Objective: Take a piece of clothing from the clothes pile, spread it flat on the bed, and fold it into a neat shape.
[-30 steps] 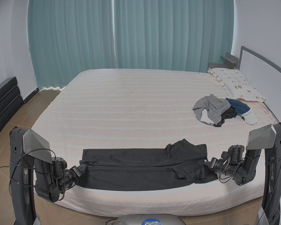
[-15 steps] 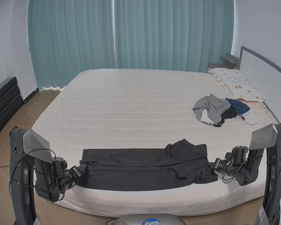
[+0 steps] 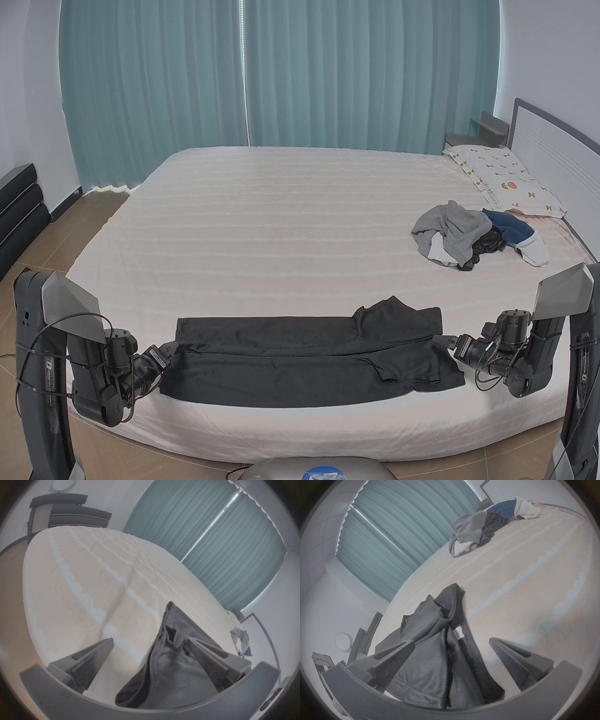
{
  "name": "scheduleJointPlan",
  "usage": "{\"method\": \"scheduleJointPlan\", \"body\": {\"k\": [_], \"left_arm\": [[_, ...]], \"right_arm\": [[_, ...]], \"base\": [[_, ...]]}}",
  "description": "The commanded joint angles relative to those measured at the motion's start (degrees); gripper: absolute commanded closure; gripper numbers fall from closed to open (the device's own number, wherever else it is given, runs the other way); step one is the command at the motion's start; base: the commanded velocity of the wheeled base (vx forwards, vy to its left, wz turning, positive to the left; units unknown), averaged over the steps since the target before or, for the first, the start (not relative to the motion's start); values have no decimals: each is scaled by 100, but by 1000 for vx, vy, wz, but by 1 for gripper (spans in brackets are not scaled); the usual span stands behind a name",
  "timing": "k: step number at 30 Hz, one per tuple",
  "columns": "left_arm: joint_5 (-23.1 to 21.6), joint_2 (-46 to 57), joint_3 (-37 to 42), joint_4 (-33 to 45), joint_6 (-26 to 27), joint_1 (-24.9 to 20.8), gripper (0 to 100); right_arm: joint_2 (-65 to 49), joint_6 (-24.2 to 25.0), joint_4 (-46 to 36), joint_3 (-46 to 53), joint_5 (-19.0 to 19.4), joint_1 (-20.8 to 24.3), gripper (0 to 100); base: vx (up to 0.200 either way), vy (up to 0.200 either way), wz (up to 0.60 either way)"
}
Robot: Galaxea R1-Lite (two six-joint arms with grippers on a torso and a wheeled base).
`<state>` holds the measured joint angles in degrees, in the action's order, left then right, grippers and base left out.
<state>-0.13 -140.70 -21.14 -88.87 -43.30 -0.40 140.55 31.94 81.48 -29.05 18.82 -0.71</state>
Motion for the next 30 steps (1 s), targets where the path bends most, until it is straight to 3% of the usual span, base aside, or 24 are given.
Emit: {"method": "scheduleJointPlan", "body": {"k": [1,5,8,14,30], "left_arm": [[-136,342,-75,-8,-170,5,0],[-189,403,-215,45,-240,-74,0],[-171,403,-461,344,-231,-171,0],[-180,509,-1103,1478,-240,-171,0],[-92,342,-1340,1592,-205,-443,0]], "right_arm": [[-229,304,61,40,-10,18,0],[-484,875,52,49,-19,18,0],[-528,1042,52,84,-19,53,0],[-528,1060,52,172,-19,167,0],[-546,1069,70,312,-37,282,0]], "base": [[0,0,0],[0,0,0],[0,0,0],[0,0,0],[0,0,0]]}}
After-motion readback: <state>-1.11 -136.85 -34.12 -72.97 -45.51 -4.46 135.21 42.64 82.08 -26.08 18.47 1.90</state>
